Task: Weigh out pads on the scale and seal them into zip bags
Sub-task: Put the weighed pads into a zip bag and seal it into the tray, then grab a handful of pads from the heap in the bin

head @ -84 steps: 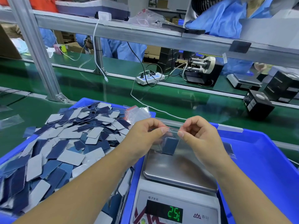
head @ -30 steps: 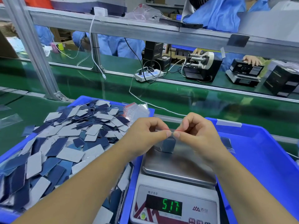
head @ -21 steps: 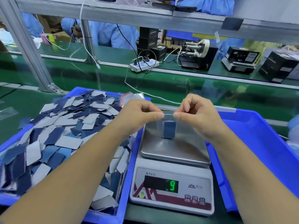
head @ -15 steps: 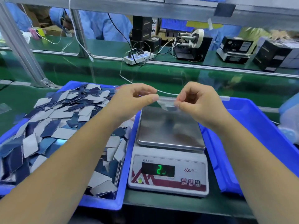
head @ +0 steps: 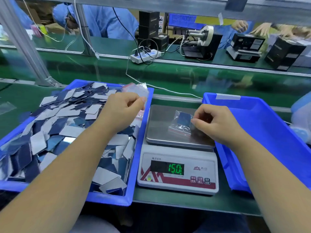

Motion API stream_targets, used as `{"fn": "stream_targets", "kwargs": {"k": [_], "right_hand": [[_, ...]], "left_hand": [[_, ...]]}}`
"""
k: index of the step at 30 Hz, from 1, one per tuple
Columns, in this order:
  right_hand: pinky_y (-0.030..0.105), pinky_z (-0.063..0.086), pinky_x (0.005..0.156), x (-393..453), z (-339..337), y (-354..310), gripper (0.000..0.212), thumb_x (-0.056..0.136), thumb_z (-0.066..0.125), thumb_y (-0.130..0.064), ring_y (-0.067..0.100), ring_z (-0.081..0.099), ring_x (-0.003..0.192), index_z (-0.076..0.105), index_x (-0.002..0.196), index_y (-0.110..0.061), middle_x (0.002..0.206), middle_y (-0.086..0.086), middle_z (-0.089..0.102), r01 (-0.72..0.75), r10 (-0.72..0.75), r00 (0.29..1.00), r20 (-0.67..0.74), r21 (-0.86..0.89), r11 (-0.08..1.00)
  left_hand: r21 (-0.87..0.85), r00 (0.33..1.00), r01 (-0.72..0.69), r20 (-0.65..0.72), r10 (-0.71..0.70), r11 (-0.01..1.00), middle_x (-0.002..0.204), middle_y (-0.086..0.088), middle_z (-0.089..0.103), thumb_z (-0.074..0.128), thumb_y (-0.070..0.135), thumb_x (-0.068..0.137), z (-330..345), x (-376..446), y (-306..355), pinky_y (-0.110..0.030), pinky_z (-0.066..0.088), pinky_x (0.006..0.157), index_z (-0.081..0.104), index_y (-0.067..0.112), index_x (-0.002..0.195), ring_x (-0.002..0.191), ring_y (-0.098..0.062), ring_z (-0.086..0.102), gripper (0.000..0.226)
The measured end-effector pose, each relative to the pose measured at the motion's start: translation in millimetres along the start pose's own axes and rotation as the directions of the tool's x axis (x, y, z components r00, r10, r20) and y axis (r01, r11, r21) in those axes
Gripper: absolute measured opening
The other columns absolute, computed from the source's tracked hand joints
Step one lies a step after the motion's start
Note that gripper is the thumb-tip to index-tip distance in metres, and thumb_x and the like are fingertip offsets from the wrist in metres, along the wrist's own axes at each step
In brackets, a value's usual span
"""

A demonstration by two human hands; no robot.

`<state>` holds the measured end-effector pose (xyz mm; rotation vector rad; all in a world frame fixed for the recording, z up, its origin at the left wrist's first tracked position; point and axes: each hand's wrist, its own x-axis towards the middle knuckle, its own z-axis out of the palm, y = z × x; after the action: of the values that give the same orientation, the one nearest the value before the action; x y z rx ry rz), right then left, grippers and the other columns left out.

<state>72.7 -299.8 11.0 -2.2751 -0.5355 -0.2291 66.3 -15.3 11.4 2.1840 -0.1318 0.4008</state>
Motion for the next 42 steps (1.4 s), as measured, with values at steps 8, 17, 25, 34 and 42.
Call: {"fn": "stream_targets", "kwargs": {"k": [8, 17, 25, 34, 42], "right_hand": [[0.012, 0.041, 0.053, 0, 1, 4, 0.026, 0.084, 0.072, -0.009, 0.004, 0.055, 0.055, 0.061, 0.068, -0.027, 0.059, -0.014, 0.062, -0.01, 0.01, 1.0, -0.005, 0.023, 1.0], [0.019, 0.042, 0.059, -2, 2, 3, 0.015, 0.08, 0.075, -0.007, 0.01, 0.053, 0.064, 0.065, 0.078, -0.018, 0.07, -0.011, 0.063, 0.069, -0.069, 0.998, 0.008, -0.006, 0.998], [0.041, 0.036, 0.105, 8, 13, -10, 0.059, 0.081, 0.059, -0.069, 0.02, 0.046, 0.117, 0.059, 0.129, -0.036, 0.125, -0.017, 0.06, 0.139, -0.03, 0.968, 0.251, -0.43, 0.892], [0.028, 0.039, 0.074, 2, -16, 0, 0.023, 0.08, 0.076, -0.04, 0.019, 0.048, 0.087, 0.07, 0.099, -0.029, 0.077, -0.02, 0.056, 0.05, -0.041, 0.999, 0.03, -0.434, 0.899], [0.041, 0.046, 0.081, -10, -61, 43, 0.024, 0.077, 0.075, -0.054, 0.029, 0.053, 0.1, 0.066, 0.072, -0.032, 0.102, 0.0, 0.058, -0.361, 0.415, 0.909, -0.026, -0.546, 0.756]], "left_hand": [[-0.054, 1.0, -0.006, -0.007, 0.006, 0.999, 0.044, 0.01, 0.031, 0.055, 0.04, 0.093, -1, 0, -5, -0.017, 0.026, 0.044, 0.065, 0.019, 0.067, 0.045, -0.008, 0.028, 0.035], [-0.112, 1.0, -0.006, 0.018, 0.008, 0.994, 0.051, 0.01, 0.033, 0.057, 0.025, 0.097, 1, 0, -5, -0.013, 0.028, 0.044, 0.072, 0.026, 0.076, 0.047, -0.008, 0.03, 0.025], [-0.168, 0.999, 0.053, 0.023, -0.049, 0.984, 0.044, 0.011, 0.035, 0.046, 0.01, 0.082, 0, -1, -3, -0.016, 0.026, 0.039, 0.079, 0.038, 0.082, 0.043, -0.011, 0.026, 0.044], [-0.121, 0.991, 0.052, -0.115, -0.066, 0.991, 0.046, 0.002, 0.046, 0.048, 0.004, 0.087, -14, 3, 5, -0.015, 0.026, 0.038, 0.076, 0.032, 0.077, 0.039, -0.008, 0.03, 0.041], [0.33, 0.951, 0.231, 0.123, -0.284, 0.915, 0.07, 0.014, 0.066, 0.056, 0.046, 0.089, -77, 3, -13, -0.023, 0.045, 0.058, 0.072, 0.043, 0.082, 0.064, -0.006, 0.059, 0.017]]}}
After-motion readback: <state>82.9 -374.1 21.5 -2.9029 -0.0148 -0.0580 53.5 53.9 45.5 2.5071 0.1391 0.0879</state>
